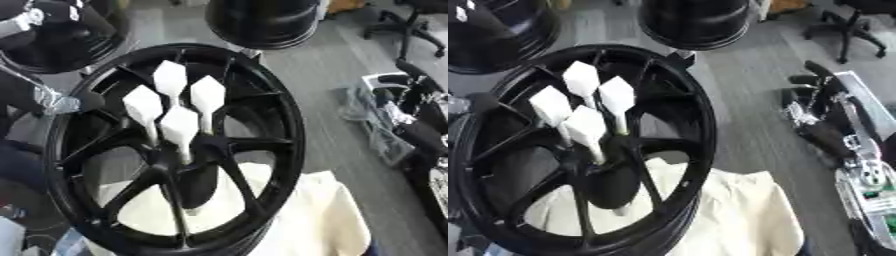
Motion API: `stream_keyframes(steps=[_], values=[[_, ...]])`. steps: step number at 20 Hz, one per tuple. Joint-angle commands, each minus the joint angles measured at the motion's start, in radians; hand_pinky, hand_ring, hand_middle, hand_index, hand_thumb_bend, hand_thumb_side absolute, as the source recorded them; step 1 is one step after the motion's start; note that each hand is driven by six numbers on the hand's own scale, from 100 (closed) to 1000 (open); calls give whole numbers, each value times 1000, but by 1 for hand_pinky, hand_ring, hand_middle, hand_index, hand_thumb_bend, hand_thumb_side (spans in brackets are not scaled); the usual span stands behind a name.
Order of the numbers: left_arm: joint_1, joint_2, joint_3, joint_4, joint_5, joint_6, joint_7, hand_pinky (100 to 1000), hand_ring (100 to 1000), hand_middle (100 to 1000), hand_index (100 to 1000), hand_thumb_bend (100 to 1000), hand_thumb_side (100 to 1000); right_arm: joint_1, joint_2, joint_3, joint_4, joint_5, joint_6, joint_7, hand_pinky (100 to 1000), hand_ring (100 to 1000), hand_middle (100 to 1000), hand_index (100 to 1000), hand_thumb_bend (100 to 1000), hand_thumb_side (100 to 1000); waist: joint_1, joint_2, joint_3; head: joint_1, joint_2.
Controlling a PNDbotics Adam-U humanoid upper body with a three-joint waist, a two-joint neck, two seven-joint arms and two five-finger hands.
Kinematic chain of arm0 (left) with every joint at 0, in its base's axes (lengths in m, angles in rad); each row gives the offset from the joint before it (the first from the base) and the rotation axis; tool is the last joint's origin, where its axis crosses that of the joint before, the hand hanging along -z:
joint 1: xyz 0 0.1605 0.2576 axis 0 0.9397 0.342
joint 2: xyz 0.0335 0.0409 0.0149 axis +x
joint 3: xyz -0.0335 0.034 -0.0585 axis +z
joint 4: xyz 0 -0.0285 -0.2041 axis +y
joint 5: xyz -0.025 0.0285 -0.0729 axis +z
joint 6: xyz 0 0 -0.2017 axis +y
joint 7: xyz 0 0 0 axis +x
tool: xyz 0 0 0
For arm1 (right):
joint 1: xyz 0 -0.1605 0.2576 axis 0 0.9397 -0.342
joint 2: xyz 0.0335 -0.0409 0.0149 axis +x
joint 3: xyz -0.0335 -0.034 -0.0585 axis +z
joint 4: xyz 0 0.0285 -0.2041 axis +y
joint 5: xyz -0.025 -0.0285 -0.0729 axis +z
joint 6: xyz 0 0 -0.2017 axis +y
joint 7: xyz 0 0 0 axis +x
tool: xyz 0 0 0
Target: Pull the pin out of the wheel hub.
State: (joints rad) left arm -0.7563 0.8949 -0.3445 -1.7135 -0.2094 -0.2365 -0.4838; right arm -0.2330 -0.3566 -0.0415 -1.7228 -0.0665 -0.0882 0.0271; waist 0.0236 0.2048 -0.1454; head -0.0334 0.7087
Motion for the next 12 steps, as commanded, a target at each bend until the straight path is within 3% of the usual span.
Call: stream_keyframes(steps=[1,5,12], values=[[-53,-9,-49,68,-20,-25,-55,787,743,713,839,447,318,-6,-27,-2,-6,-3,-3,3,803,747,749,944,204,322,1,-23,2,-10,-14],[-83,-35,-46,112,-20,-45,-133,787,743,713,839,447,318,-4,-28,-3,-5,-2,-4,3,803,747,749,944,204,322,2,-24,4,-13,-13],[-115,-81,-35,151,5,-32,-271,781,738,707,832,404,270,-2,-27,-3,-3,-3,-3,3,803,747,748,944,198,324,0,-27,0,-13,-15]])
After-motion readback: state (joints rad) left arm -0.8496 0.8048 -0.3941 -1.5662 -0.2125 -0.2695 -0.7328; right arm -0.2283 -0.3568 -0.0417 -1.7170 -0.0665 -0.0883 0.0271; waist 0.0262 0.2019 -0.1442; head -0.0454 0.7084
